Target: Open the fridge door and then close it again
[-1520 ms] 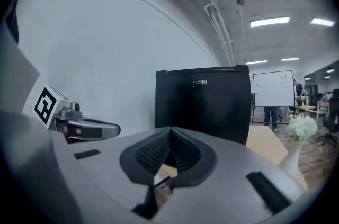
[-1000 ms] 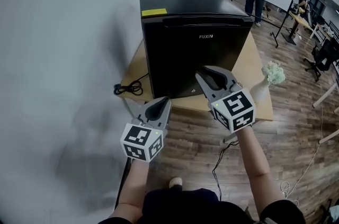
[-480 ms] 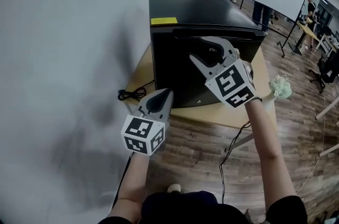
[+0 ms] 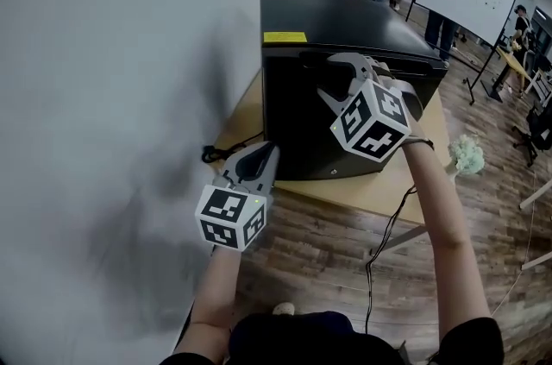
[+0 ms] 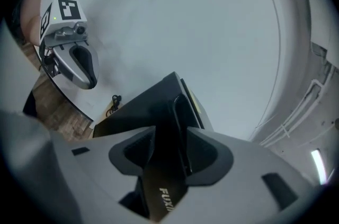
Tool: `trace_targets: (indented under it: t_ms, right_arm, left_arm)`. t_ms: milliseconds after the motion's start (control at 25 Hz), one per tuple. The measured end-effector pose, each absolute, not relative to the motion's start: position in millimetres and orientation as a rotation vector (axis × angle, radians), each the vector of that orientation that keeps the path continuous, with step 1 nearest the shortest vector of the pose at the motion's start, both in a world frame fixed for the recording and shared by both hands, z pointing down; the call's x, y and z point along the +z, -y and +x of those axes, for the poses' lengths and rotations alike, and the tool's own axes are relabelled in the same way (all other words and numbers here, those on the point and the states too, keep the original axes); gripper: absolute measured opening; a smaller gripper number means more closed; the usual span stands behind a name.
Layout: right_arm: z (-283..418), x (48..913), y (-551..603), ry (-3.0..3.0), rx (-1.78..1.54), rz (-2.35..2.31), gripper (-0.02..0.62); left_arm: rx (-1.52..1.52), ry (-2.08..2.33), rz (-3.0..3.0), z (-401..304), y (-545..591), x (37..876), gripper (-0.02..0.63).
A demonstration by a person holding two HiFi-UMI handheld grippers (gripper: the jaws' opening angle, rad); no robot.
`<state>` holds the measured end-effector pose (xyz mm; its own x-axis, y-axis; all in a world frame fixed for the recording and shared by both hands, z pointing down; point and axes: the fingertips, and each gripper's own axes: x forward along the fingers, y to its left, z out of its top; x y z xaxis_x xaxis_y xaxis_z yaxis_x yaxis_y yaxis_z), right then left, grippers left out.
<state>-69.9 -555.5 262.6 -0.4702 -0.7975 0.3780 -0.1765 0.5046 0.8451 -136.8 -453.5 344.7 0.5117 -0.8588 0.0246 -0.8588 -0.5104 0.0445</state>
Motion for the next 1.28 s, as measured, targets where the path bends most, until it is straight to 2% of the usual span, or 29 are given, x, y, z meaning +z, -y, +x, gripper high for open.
trace_targets:
  t_ms: [1280]
  right_arm:
    - [-69,272,558,1.601,-1.064,0.838,0.124]
  left_arm:
    - [-0.019,1.523,2.589,-142,421,376,0.011]
